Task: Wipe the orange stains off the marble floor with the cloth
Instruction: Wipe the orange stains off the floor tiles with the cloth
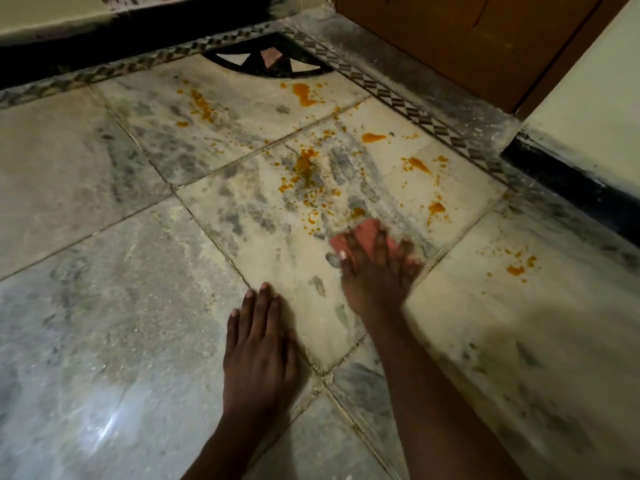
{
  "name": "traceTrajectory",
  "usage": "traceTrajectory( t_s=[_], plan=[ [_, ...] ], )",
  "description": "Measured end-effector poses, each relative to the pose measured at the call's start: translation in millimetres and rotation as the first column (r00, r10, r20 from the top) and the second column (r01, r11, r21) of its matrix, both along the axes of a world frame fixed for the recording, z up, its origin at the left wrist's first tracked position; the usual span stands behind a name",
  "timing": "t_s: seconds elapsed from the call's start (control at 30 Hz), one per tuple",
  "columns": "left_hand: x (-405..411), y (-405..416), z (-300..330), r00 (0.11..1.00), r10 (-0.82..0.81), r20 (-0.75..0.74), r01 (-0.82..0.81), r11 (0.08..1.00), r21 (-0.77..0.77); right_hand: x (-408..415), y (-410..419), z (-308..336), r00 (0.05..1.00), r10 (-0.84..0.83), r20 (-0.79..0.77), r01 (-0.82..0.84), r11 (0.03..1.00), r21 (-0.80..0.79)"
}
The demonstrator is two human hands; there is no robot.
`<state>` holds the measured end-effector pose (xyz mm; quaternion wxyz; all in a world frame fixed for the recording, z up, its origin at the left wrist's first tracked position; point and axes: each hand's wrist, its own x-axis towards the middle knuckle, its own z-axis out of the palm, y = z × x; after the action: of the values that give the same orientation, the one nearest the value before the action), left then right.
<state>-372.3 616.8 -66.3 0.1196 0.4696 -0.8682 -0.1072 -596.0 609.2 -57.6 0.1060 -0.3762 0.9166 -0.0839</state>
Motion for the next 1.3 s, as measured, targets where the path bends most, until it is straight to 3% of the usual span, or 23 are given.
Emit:
traceTrajectory(
  t_s=[0.13,0.2,0.3,0.37,0.4,0.5,0.57,0.63,0.73,0.83,0.9,0.97,1.07,1.13,1.2,1.23,1.3],
  plan=[
    [0,-1,5,1.0,0.007,0.005,-0.007,1.0,0.019,48,61,-4,0.936,0.316,-0.155,-0.321,0.947,-0.01],
    [0,-1,3,1.0,0.006,0.016,-0.007,1.0,0.029,42,106,-3,0.935,0.32,-0.153,-0.318,0.947,0.039],
    [1,-1,1,1.0,0.005,0.017,-0.005,1.0,0.028,-4,108,-5,0.993,-0.089,-0.077,0.089,0.996,-0.003],
    [1,0,-1,1.0,0.004,0.015,-0.005,1.0,0.023,-26,70,-6,0.934,-0.356,0.016,0.356,0.934,-0.039],
    [1,0,-1,1.0,0.007,0.016,-0.007,1.0,0.017,-28,47,-4,0.925,-0.377,0.044,0.379,0.925,-0.038],
    [1,-1,-3,1.0,0.012,0.018,-0.012,1.0,0.013,0,14,-5,0.997,-0.069,0.018,0.069,0.998,-0.001],
    [1,-1,0,1.0,0.018,0.018,-0.019,1.0,0.017,36,38,-5,0.981,0.178,-0.078,-0.179,0.984,-0.009],
    [0,0,2,1.0,0.022,0.017,-0.022,0.999,0.023,61,86,-2,0.95,0.282,-0.136,-0.285,0.959,-0.003],
    [0,0,2,1.0,0.015,0.008,-0.015,0.999,0.033,33,122,-1,0.981,0.138,-0.134,-0.13,0.989,0.063],
    [0,0,1,1.0,0.012,0.002,-0.012,0.999,0.033,-8,85,-1,0.985,-0.163,-0.061,0.166,0.986,0.034],
    [2,-1,-1,1.0,0.005,0.004,-0.006,0.999,0.032,-14,54,-3,0.977,-0.212,-0.021,0.212,0.977,0.01],
    [1,-1,-2,1.0,0.0,0.002,-0.001,1.0,0.027,-9,40,-1,0.994,-0.103,-0.041,0.102,0.995,-0.013],
    [2,-1,0,1.0,0.005,-0.016,-0.004,1.0,0.022,14,44,18,0.97,0.243,0.026,-0.242,0.969,-0.043],
    [2,-2,1,1.0,-0.001,-0.017,0.002,1.0,0.019,21,47,40,0.94,0.265,0.215,-0.196,0.935,-0.296],
    [2,-2,1,1.0,0.001,-0.014,-0.001,1.0,0.022,19,44,64,0.827,0.164,0.539,0.188,0.821,-0.538],
    [2,-2,1,1.0,-0.002,-0.012,0.002,1.0,0.016,16,42,76,0.698,0.113,0.708,0.412,0.745,-0.525],
    [2,-2,1,1.0,-0.007,-0.008,0.007,1.0,0.01,-3,39,93,0.351,0.041,0.936,0.669,0.688,-0.281]
  ],
)
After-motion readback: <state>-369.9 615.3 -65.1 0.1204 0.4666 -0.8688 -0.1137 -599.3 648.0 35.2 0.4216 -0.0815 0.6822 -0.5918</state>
